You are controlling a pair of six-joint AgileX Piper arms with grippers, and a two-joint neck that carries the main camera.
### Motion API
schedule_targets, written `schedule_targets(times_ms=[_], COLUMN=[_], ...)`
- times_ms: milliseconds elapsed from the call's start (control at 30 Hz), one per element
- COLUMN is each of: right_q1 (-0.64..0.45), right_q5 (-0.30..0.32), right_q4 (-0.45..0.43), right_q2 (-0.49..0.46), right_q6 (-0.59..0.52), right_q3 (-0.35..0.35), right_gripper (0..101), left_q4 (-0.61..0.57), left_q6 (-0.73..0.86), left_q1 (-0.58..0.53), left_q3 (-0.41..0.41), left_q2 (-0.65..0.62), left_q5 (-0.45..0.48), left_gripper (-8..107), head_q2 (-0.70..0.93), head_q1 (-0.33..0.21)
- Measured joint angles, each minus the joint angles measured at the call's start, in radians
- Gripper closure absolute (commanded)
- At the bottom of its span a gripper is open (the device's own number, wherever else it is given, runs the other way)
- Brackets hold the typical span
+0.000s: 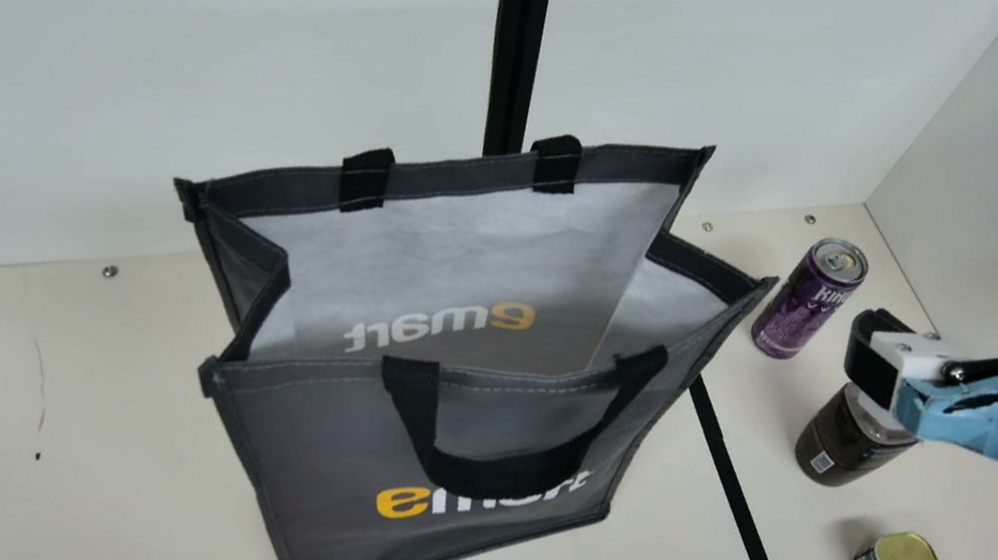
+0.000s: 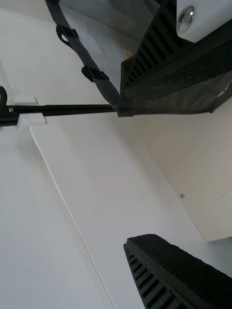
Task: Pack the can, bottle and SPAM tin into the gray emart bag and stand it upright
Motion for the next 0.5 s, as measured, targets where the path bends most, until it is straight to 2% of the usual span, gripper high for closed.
schedule_targets(times_ms=[500], right_q1=[0.000], right_q5=[0.000], right_q4=[0.000], right_q2=[0.000], right_q6=[0.000], right_q3=[0.000], right_gripper=[6], left_q4=[0.137], left_q6=[-0.082], left_q1=[-0.244], left_q3=[-0.119], left_q2=[0.100], left_q5=[0.009], left_gripper=[9], head_q2=[0.000], head_q1=[0.000])
